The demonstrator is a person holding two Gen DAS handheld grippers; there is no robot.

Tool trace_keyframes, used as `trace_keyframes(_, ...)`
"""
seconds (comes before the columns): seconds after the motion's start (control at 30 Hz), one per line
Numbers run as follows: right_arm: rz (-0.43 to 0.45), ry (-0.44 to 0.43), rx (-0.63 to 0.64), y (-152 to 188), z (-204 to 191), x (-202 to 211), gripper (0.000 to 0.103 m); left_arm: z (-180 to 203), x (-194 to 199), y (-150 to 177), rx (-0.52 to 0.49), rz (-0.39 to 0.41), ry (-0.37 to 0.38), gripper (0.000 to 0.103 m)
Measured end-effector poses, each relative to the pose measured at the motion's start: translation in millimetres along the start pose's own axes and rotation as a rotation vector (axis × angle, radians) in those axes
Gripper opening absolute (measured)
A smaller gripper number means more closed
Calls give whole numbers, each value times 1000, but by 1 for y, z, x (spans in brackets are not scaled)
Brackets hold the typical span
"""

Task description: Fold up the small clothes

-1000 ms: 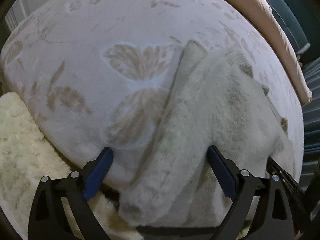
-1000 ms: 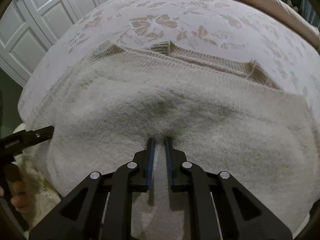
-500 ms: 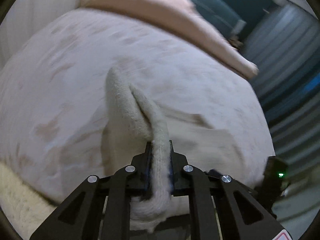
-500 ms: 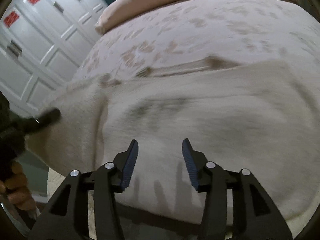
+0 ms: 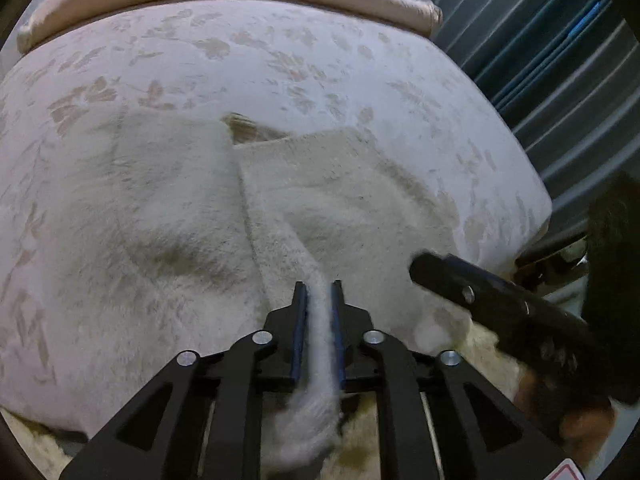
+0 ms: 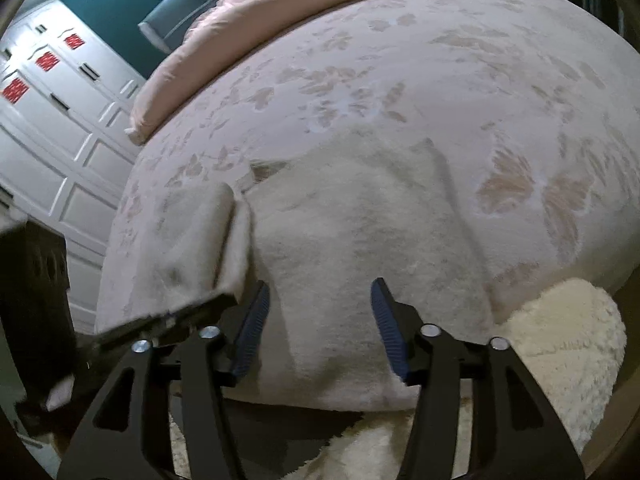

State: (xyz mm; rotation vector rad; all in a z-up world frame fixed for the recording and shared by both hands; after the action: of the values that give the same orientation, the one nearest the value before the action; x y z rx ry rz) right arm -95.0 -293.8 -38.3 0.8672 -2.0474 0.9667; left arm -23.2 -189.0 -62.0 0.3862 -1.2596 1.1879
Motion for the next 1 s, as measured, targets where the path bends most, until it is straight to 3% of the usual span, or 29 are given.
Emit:
trace_keyframes(0.03, -9, -27, 2, -1, -5, -3, 65, -4, 10, 2, 3, 7, 25, 23)
trace_keyframes(0.07, -20, -60, 3, -4, -10, -8, 68, -11, 24, 7, 18, 13, 36, 39)
trace_keyframes(0.13, -57, -142, -15, -11, -25, -22, 72, -24, 46, 22, 46, 42, 4, 48)
trace_keyframes(0.33, -213, -329, -66, -17, -70, -70, 77, -74, 89, 51, 162, 91, -92, 50)
trace_keyframes(0.57, -348, -316, -20, 0, -111, -110, 77, -126, 101, 76, 329, 74, -167, 50)
trace_keyframes(0.7, -386, -281, 59, 11, -131, -119, 59, -133, 103, 78, 369, 70, -169, 50)
trace_keyframes(0.73, -373, -272, 83, 10, -134, -116, 52, -131, 104, 76, 366, 74, -167, 50)
trace_keyframes(0.77, -351, -259, 111, 8, -136, -111, 27, -129, 104, 74, 358, 80, -165, 50)
trace_keyframes(0.8, -316, -264, 135, 2, -137, -100, 15, -125, 106, 71, 341, 90, -162, 50)
trace_keyframes(0.87, -255, -340, 127, -9, -134, -73, 14, -116, 107, 64, 310, 102, -154, 50)
trace_keyframes(0.93, -126, -415, 137, -27, -120, -19, 13, -103, 107, 55, 273, 116, -131, 50)
trace_keyframes(1.0, -12, -419, 142, -38, -97, 22, 13, -88, 103, 45, 230, 128, -87, 50)
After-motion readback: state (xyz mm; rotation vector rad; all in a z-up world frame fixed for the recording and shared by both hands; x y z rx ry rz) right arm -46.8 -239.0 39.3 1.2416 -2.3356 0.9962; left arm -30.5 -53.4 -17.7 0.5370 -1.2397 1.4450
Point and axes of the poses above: each gripper's, at about its wrist camera, not at the fingertips, and x roughly against the way its jaws point, z to its right, y to its underside, the point moved 4 cm from there along -x, roughly the way its jaws point, and after that the axes turned 4 degrees about -z, right-handed, at the moved point
